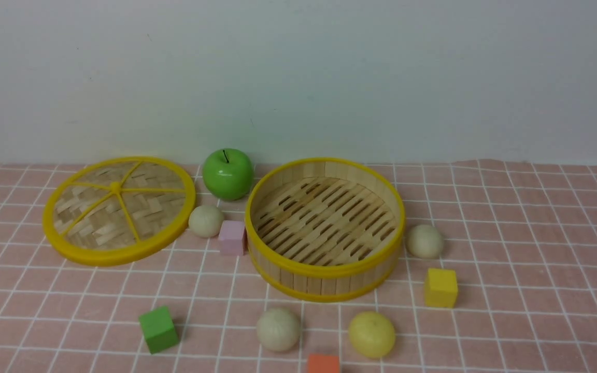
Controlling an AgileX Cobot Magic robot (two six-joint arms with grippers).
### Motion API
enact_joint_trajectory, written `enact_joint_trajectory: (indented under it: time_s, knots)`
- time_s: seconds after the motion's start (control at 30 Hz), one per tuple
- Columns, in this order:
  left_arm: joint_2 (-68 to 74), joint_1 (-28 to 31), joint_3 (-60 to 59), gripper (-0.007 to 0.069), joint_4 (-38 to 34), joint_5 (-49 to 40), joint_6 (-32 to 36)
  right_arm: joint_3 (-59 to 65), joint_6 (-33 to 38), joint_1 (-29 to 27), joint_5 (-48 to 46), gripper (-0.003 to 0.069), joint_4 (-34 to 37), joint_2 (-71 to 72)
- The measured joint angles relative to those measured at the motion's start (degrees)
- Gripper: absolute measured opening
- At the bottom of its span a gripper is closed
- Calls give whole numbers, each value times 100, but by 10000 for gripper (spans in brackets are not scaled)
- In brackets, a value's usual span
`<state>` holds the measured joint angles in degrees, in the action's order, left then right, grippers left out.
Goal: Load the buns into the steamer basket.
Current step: Use the left arm to grab a steamed stuffed bun
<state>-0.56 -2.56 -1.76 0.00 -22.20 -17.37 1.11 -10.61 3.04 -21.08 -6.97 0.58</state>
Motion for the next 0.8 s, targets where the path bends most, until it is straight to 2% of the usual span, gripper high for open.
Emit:
enact_joint_trajectory:
  time_s: [0.33,0.43,0.6,0.8]
  knots:
    - [0,0,0,238,0,285,-50,0,0,0,0,238,0,0]
    - [0,0,0,238,-903,996,-636,0,0,0,0,238,0,0]
    - [0,0,0,238,-1854,1818,-1226,0,0,0,0,238,0,0]
    - [0,0,0,238,-2075,2634,-1308,0,0,0,0,238,0,0]
